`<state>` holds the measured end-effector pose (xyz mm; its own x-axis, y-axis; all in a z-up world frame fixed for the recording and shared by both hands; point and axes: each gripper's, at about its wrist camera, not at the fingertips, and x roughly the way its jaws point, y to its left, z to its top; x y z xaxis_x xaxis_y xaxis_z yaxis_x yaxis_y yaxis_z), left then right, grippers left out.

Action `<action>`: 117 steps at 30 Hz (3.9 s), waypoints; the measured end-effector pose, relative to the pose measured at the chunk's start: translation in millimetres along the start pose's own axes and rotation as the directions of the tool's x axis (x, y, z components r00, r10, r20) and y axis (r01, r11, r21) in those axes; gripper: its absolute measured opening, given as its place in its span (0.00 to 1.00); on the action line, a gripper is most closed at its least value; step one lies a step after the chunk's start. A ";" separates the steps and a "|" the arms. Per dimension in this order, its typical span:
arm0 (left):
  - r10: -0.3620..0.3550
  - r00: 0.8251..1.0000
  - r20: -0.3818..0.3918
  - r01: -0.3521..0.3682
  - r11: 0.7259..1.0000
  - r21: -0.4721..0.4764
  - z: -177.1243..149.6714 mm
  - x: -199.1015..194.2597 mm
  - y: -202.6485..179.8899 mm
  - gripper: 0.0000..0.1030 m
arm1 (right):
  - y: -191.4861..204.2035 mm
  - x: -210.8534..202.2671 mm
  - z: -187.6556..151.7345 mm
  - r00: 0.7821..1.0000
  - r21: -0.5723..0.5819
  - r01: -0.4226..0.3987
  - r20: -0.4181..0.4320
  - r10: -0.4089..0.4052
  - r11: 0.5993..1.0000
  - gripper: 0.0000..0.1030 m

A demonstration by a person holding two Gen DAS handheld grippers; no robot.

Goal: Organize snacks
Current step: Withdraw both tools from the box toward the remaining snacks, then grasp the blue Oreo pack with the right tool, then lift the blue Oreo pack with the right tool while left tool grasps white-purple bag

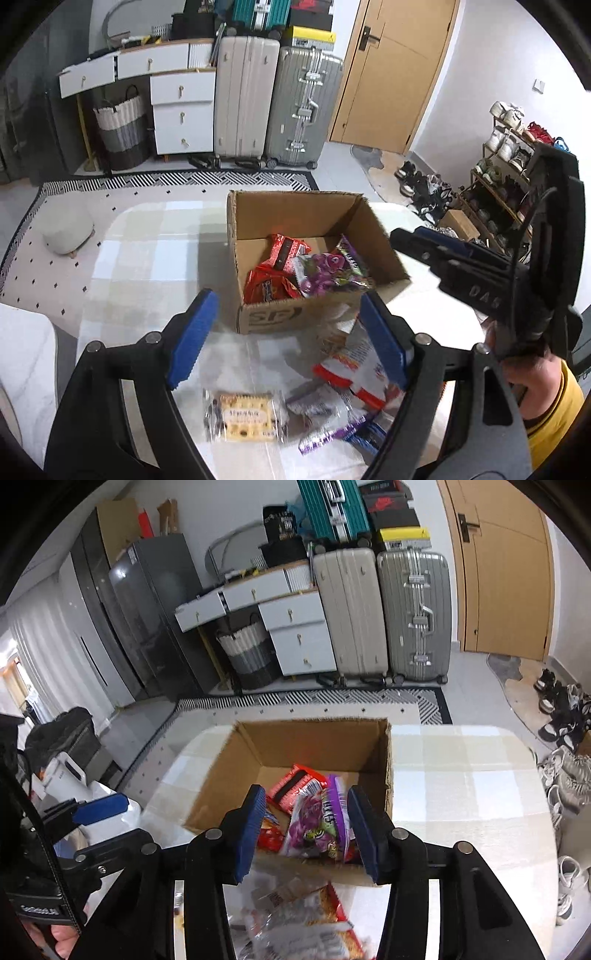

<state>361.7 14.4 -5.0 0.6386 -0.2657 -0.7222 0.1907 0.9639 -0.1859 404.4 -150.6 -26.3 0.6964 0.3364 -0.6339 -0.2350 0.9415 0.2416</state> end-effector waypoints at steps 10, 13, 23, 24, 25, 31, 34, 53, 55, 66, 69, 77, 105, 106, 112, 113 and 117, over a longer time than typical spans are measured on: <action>-0.008 0.997 0.082 0.008 1.000 0.002 -45.6 -95.2 -25.4 0.79 | 31.4 -123.2 -41.2 0.988 -0.036 -0.022 0.153 0.027 0.999 0.49; -0.023 0.993 0.118 0.024 1.000 -0.009 -63.2 -120.9 -32.5 0.79 | 44.5 -160.7 -62.6 0.975 -0.076 -0.045 0.215 0.061 0.996 0.59; -0.006 0.967 0.256 0.018 0.999 -0.042 -132.3 -195.3 -50.6 0.83 | 83.1 -253.4 -140.6 0.907 -0.161 -0.097 0.392 0.154 0.982 0.83; 0.002 0.965 0.263 0.011 0.999 -0.048 -138.7 -199.3 -50.7 0.85 | 86.1 -256.0 -144.9 0.908 -0.167 -0.094 0.391 0.154 0.981 0.83; 0.008 0.964 0.266 0.005 0.999 -0.048 -144.8 -202.9 -51.5 0.86 | 88.7 -259.5 -151.1 0.907 -0.177 -0.093 0.391 0.156 0.980 0.84; 0.018 0.965 0.260 0.002 0.997 -0.077 -173.1 -202.3 -44.4 0.99 | 91.2 -264.9 -189.5 0.910 -0.189 -0.094 0.383 0.161 0.978 0.89; 0.032 0.969 0.245 -0.011 0.996 -0.085 -186.1 -191.8 -40.4 0.99 | 82.0 -255.9 -204.6 0.918 -0.174 -0.098 0.364 0.156 0.980 0.89; 0.025 0.999 0.037 -0.021 0.992 -0.124 -227.6 -65.8 -8.1 0.99 | 34.9 -112.6 -251.7 0.984 -0.036 -0.179 0.019 0.179 0.983 0.89; 0.025 0.999 0.028 -0.021 0.992 -0.125 -227.9 -58.7 -5.3 0.99 | 35.1 -100.0 -252.1 0.985 -0.035 -0.171 -0.002 0.171 0.985 0.89; 0.019 0.999 -0.032 -0.023 0.990 -0.141 -228.6 -23.1 5.9 0.99 | 29.5 -53.3 -242.7 0.990 -0.043 -0.110 -0.088 0.106 0.993 0.81; 0.015 0.999 -0.050 -0.023 0.989 -0.146 -230.3 -16.7 8.9 0.99 | 27.0 -40.0 -242.7 0.988 -0.042 -0.093 -0.125 0.087 0.995 0.79; 0.024 0.998 -0.064 -0.034 0.988 -0.151 -231.1 -9.8 13.4 0.99 | 29.9 -23.6 -241.9 0.985 -0.077 -0.039 -0.170 0.026 0.996 0.72; 0.115 0.990 -0.085 -0.125 0.985 -0.115 -235.0 -33.1 -4.1 0.99 | 0.4 -111.4 -264.5 0.957 0.017 -0.254 0.150 0.249 0.967 0.46; 0.118 0.989 -0.092 -0.127 0.986 -0.108 -233.5 -30.9 -6.3 0.99 | -1.9 -111.9 -264.6 0.953 0.028 -0.267 0.155 0.260 0.963 0.46; 0.124 0.986 -0.114 -0.134 0.988 -0.081 -220.2 -14.9 -18.4 0.99 | -4.2 -119.3 -264.9 0.947 0.034 -0.277 0.181 0.266 0.960 0.46; 0.123 0.986 -0.115 -0.132 0.988 -0.077 -216.5 -11.9 -21.0 0.99 | -4.3 -121.6 -265.5 0.945 0.032 -0.277 0.187 0.267 0.960 0.46; 0.119 0.983 -0.138 -0.128 0.990 -0.062 -198.7 6.2 -32.6 0.99 | -7.8 -124.6 -266.0 0.945 0.038 -0.270 0.203 0.257 0.962 0.46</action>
<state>211.2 -14.9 -135.8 0.5481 -0.1440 -0.8240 0.0609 0.9893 -0.1324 139.1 -194.8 -144.7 0.7352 0.5558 -0.3879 -0.3883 0.8145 0.4311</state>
